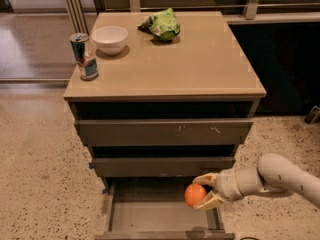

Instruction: Place orange into bottom drawer

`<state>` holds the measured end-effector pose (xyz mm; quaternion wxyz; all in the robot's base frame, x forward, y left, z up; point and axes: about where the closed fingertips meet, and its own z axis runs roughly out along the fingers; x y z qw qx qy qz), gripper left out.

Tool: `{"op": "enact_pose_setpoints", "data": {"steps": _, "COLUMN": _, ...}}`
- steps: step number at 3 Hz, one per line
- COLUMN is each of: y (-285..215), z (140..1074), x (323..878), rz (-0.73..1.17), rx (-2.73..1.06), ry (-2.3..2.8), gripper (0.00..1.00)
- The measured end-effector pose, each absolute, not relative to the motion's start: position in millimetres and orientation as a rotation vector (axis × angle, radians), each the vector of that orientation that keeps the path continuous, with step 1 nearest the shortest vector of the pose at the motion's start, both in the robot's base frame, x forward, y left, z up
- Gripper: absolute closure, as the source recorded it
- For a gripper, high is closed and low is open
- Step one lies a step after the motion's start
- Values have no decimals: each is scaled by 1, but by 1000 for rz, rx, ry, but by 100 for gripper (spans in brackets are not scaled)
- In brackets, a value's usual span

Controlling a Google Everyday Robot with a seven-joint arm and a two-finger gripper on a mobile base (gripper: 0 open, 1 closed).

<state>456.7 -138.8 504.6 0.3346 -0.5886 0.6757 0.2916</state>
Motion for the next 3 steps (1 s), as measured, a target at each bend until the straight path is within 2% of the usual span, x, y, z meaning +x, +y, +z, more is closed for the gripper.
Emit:
{"op": "enact_pose_setpoints", "data": {"steps": 2, "y": -136, "z": 465, "x": 460, "rz": 742, "rx": -1567, "ry": 1737, "gripper": 100}}
{"op": "enact_pose_setpoints", "data": {"steps": 3, "y": -137, "z": 403, "x": 485, "rz": 633, "rx": -1592, "ry": 1662, "gripper": 100}}
